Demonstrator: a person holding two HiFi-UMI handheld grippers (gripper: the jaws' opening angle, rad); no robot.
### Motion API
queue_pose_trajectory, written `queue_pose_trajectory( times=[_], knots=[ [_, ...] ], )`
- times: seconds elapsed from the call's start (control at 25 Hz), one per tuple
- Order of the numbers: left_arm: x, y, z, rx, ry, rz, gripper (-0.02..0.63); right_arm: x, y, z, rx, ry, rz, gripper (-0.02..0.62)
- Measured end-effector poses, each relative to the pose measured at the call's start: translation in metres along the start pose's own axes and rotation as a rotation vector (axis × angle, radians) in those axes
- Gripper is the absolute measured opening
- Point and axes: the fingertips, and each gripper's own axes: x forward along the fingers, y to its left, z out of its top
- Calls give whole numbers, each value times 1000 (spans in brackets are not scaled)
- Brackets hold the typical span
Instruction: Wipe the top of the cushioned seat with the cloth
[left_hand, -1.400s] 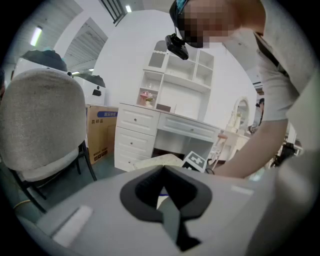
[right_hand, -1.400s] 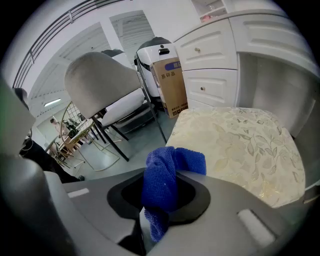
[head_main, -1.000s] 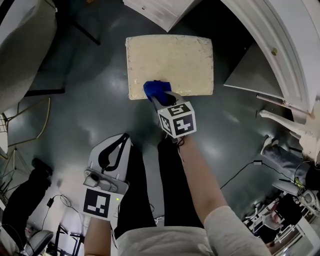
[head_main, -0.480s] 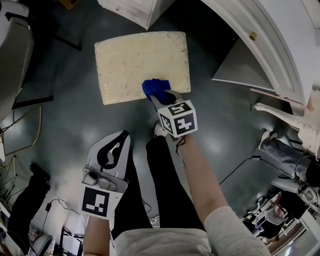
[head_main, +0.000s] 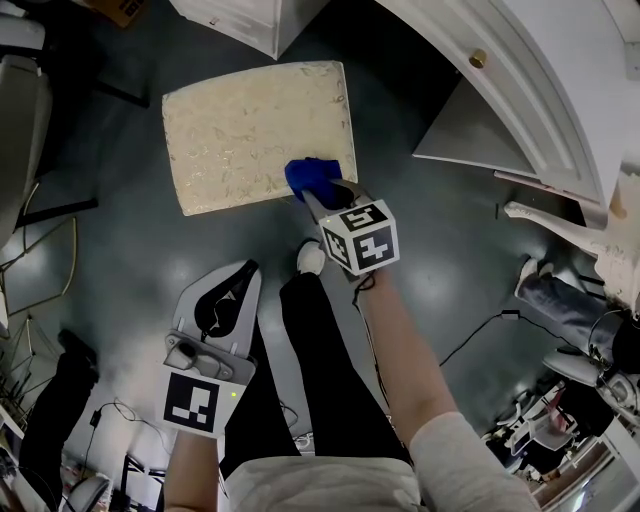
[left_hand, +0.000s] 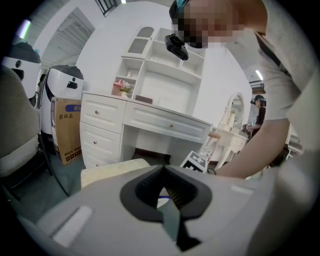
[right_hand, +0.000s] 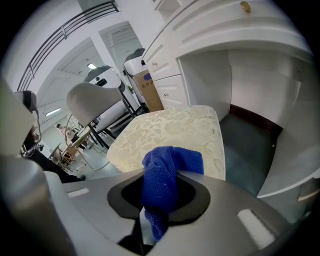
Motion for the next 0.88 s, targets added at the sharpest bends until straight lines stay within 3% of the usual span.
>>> queue_pose_trajectory(
  times=[0.64, 0.88],
  knots=[
    [16, -13, 1, -2, 0, 14, 0, -28, -68, -21, 79, 6, -88, 81],
    [15, -16, -1, 2, 2, 14, 0, -29, -73, -23, 73, 27, -109, 83]
  ],
)
